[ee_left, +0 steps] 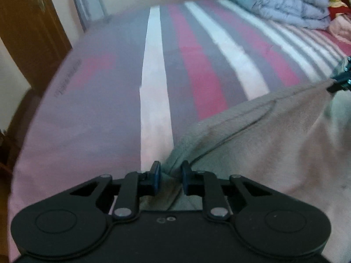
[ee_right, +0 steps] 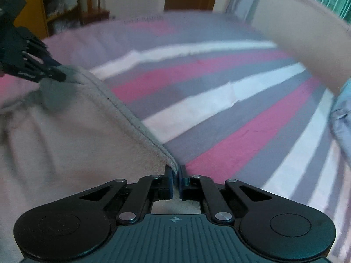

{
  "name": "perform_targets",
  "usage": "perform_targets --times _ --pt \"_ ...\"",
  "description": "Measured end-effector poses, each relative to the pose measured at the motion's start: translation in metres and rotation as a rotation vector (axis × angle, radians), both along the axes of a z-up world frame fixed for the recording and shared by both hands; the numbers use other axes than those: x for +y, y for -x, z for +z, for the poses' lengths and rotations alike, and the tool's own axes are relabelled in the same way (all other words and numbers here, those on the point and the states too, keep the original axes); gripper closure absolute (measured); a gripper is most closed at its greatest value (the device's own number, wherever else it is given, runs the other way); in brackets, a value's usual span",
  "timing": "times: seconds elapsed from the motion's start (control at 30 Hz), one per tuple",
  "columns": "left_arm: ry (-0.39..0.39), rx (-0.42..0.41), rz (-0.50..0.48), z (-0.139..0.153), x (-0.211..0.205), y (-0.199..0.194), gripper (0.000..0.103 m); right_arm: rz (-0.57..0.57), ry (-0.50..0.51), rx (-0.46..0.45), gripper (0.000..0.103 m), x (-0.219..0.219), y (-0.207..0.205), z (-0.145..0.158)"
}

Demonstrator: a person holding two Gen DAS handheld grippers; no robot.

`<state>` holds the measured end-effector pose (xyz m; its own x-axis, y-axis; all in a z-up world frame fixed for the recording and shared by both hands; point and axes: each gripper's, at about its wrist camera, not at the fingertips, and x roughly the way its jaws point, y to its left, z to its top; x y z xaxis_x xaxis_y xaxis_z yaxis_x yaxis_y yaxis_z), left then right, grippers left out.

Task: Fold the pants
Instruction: 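Grasp the waistband corners of the grey sweatpants with both grippers, then lift the waistband with both grippers and fold it over toward the pant cuffs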

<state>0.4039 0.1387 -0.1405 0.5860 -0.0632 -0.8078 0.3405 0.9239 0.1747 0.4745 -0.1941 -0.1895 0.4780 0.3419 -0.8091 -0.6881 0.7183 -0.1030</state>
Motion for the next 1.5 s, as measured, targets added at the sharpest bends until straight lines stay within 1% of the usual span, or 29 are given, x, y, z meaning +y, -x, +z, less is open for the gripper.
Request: perform_targets --times 0.03,0.13,0.23,0.33,0.4,0.47,0.53,0.6,0.63,0.67,0.7,0.73,0.77,0.8,0.83,0.87,0.93,1.03,1.07,1.1,1.13,1.2,1.23,1.27,1.3,1.4,1.43,1.47,1.5 --pt "0.005 -0.014 -0.008 0.01 -0.003 0.011 0.093 -0.008 -0.012 -0.014 0.098 -0.003 0.014 0.008" --pt "-0.01 -0.053 -0.068 0.033 -0.011 0.065 0.093 -0.03 -0.059 -0.033 0.098 -0.018 0.074 0.03" --pt "-0.043 -0.058 -0.122 0.04 -0.018 0.124 0.093 -0.048 -0.089 -0.026 0.098 -0.029 0.137 0.039" --pt "-0.056 -0.021 -0.132 0.029 -0.018 0.176 0.093 -0.057 -0.105 -0.003 0.098 -0.033 0.199 0.034" --pt "-0.069 0.029 -0.115 0.01 -0.016 0.199 0.093 -0.067 -0.108 0.017 0.098 -0.028 0.233 0.025" --pt "-0.08 0.084 -0.066 -0.015 -0.012 0.211 0.091 -0.073 -0.113 0.043 0.098 -0.022 0.261 0.009" --pt "-0.071 0.115 -0.017 -0.031 -0.012 0.214 0.09 -0.071 -0.098 0.07 0.098 -0.012 0.276 -0.01" --pt "-0.074 0.096 0.024 -0.028 -0.016 0.217 0.083 -0.084 -0.048 0.107 0.097 -0.002 0.281 -0.031" --pt "-0.06 0.101 0.045 -0.023 -0.016 0.216 0.082 -0.099 -0.044 0.108 0.093 -0.001 0.281 -0.034" --pt "-0.036 0.114 0.071 -0.016 -0.015 0.216 0.076 -0.122 -0.046 0.117 0.091 -0.002 0.282 -0.032" --pt "-0.016 0.126 0.091 -0.011 -0.013 0.217 0.066 -0.15 -0.063 0.123 0.083 -0.004 0.281 -0.027" --pt "0.01 0.138 0.116 -0.008 -0.007 0.22 0.058 -0.173 -0.089 0.126 0.067 -0.008 0.282 -0.022" --pt "0.046 0.146 0.151 -0.003 -0.002 0.221 0.034 -0.208 -0.119 0.128 0.056 -0.014 0.284 -0.015" --pt "0.086 0.143 0.192 0.002 0.004 0.223 0.014 -0.239 -0.145 0.132 0.033 -0.021 0.288 -0.01" --pt "0.129 0.14 0.232 0.006 0.013 0.232 0.013 -0.269 -0.165 0.134 0.025 -0.026 0.294 -0.007" --pt "0.177 0.153 0.264 0.008 0.021 0.239 0.014 -0.31 -0.19 0.15 0.025 -0.033 0.295 -0.005" --pt "0.287 0.22 0.351 0.007 0.032 0.236 0.014 -0.392 -0.231 0.227 0.025 -0.047 0.292 -0.007" --pt "0.472 0.338 0.51 -0.01 0.052 0.237 0.014 -0.539 -0.321 0.353 0.025 -0.068 0.285 -0.013" --pt "0.539 0.37 0.565 -0.019 0.058 0.234 0.017 -0.593 -0.351 0.392 0.025 -0.073 0.281 -0.016" --pt "0.592 0.384 0.608 -0.028 0.062 0.231 0.023 -0.633 -0.379 0.422 0.025 -0.078 0.279 -0.019" --pt "0.616 0.389 0.631 -0.033 0.065 0.232 0.028 -0.669 -0.411 0.457 0.025 -0.082 0.276 -0.021" --pt "0.624 0.4 0.649 -0.046 0.065 0.225 0.051 -0.725 -0.468 0.516 0.025 -0.085 0.274 -0.026" --pt "0.632 0.406 0.655 -0.051 0.065 0.222 0.055 -0.747 -0.485 0.533 0.025 -0.088 0.271 -0.027" --pt "0.646 0.41 0.671 -0.054 0.065 0.222 0.058 -0.776 -0.513 0.549 0.025 -0.09 0.27 -0.029" --pt "0.66 0.401 0.68 -0.053 0.065 0.222 0.058 -0.805 -0.54 0.564 0.026 -0.093 0.269 -0.032" --pt "0.663 0.336 0.639 -0.038 0.056 0.224 0.058 -0.871 -0.625 0.609 0.026 -0.106 0.273 -0.036" --pt "0.66 0.328 0.629 -0.037 0.054 0.223 0.058 -0.887 -0.642 0.608 0.031 -0.109 0.274 -0.036" --pt "0.663 0.341 0.627 -0.037 0.054 0.221 0.058 -0.902 -0.65 0.599 0.037 -0.113 0.273 -0.035" --pt "0.663 0.362 0.635 -0.042 0.053 0.217 0.058 -0.912 -0.648 0.596 0.048 -0.113 0.271 -0.036"
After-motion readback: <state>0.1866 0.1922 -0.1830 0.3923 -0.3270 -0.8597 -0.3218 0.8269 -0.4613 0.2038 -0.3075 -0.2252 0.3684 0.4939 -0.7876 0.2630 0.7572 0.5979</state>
